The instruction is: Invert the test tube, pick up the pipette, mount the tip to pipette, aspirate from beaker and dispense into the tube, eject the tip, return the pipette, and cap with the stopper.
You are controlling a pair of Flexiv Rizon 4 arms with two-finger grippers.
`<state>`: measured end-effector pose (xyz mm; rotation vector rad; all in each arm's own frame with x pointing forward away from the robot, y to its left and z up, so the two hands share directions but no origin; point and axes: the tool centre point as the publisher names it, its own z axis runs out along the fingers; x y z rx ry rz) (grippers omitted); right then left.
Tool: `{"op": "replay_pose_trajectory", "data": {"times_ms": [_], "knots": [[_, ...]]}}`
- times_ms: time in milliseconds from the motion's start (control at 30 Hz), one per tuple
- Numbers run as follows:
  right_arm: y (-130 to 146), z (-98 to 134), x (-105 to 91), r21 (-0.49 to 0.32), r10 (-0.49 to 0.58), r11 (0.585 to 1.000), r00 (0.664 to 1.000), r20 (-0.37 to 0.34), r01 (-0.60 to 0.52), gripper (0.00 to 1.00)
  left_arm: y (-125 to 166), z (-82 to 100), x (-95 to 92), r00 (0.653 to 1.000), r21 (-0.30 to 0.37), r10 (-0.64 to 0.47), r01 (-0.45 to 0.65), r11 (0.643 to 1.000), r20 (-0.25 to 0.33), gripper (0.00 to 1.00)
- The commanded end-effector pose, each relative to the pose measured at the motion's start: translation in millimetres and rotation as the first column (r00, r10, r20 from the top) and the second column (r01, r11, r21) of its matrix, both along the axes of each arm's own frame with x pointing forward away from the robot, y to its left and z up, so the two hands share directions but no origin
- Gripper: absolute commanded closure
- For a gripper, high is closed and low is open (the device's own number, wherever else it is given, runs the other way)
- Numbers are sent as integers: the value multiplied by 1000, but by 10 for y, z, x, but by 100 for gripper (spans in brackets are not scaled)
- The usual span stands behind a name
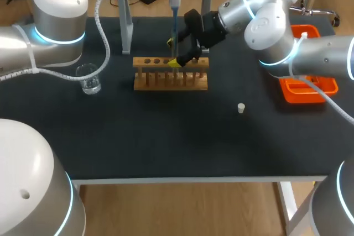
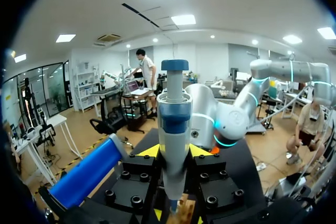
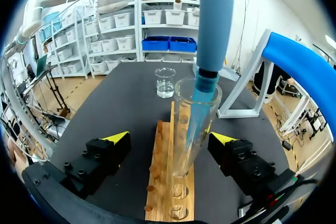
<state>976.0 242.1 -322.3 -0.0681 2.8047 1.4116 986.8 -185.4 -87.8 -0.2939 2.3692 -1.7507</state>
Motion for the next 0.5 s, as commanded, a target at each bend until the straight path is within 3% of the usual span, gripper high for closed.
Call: {"op": "replay_pose_trajectory", "data": {"times_ms": [33, 500], "knots": [[-2, 1, 7, -3, 2, 1000, 1000, -1, -2, 0, -13, 42, -15, 1000, 9, 7, -7, 1000, -1, 100], [-2, 1, 7, -3, 2, 1000, 1000, -1, -2, 0, -35, 155, -52, 1000, 26, 19, -20, 999, 16, 100]]}}
